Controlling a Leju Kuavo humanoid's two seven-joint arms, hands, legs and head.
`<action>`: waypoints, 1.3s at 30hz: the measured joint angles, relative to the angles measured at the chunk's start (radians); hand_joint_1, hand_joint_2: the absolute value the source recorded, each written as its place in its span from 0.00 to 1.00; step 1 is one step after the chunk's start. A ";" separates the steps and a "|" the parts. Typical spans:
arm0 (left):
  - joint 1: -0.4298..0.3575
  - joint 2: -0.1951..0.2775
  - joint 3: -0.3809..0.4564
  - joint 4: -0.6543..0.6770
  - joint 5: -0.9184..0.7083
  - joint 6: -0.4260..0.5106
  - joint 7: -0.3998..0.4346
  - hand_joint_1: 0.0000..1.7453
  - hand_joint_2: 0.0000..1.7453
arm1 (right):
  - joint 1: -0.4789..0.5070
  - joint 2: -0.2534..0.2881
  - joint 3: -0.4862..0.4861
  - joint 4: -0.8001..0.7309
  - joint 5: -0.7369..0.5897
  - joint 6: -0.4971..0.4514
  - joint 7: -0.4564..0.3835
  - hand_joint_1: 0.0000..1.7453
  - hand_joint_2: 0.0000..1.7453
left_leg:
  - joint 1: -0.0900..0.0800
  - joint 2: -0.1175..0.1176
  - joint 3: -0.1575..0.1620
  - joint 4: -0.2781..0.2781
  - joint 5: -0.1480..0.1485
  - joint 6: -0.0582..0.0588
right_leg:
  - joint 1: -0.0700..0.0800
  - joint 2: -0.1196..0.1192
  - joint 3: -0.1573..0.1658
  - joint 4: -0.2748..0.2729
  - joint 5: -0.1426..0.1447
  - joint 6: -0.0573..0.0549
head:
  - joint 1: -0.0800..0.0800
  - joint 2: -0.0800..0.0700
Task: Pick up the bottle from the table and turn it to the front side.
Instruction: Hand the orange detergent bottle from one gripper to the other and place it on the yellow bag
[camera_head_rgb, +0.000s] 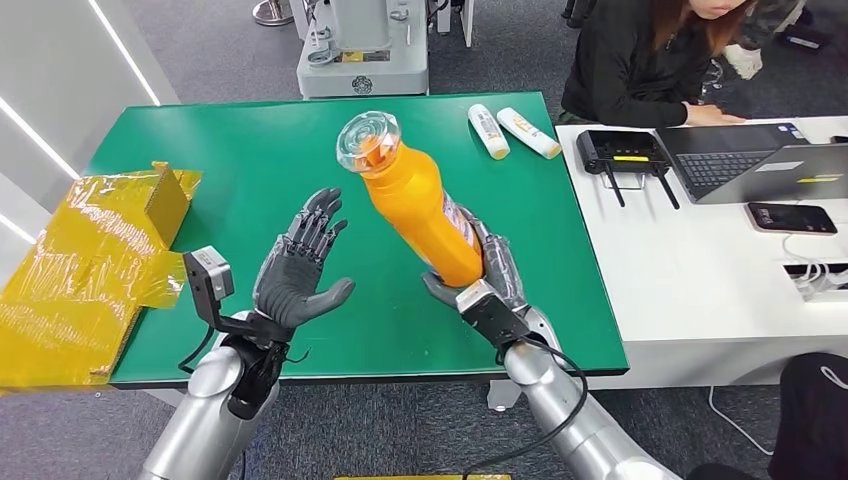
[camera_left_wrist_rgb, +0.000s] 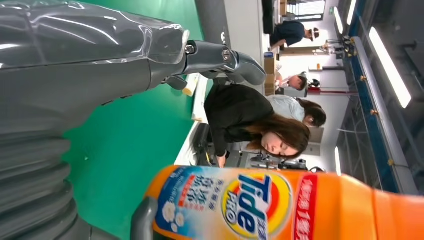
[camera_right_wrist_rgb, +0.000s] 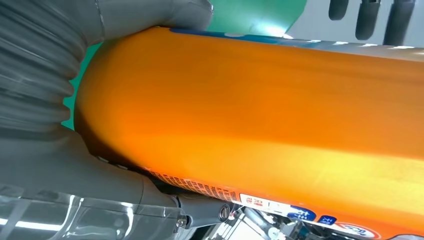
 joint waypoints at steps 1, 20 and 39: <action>-0.004 0.000 -0.002 0.002 0.001 0.000 0.000 0.00 1.00 | -0.004 0.002 0.000 0.008 0.000 -0.001 -0.001 1.00 1.00 | 0.000 0.000 0.000 0.000 0.000 0.000 | 0.000 0.000 0.000 0.000 0.000 0.000 | 0.000 0.000; -0.162 -0.063 -0.066 0.098 0.081 0.013 0.020 0.00 1.00 | -0.221 0.119 0.008 0.295 0.079 -0.056 0.046 1.00 1.00 | 0.000 0.000 -0.001 0.000 0.001 -0.001 | 0.000 0.000 -0.001 0.000 0.002 -0.001 | 0.000 0.000; -0.256 -0.121 -0.050 0.288 -0.130 0.226 -0.062 0.00 1.00 | -0.242 0.156 0.068 0.341 0.221 -0.096 0.082 1.00 1.00 | 0.000 0.000 -0.001 0.000 0.001 -0.001 | 0.000 0.000 -0.001 0.000 0.002 -0.001 | 0.000 0.000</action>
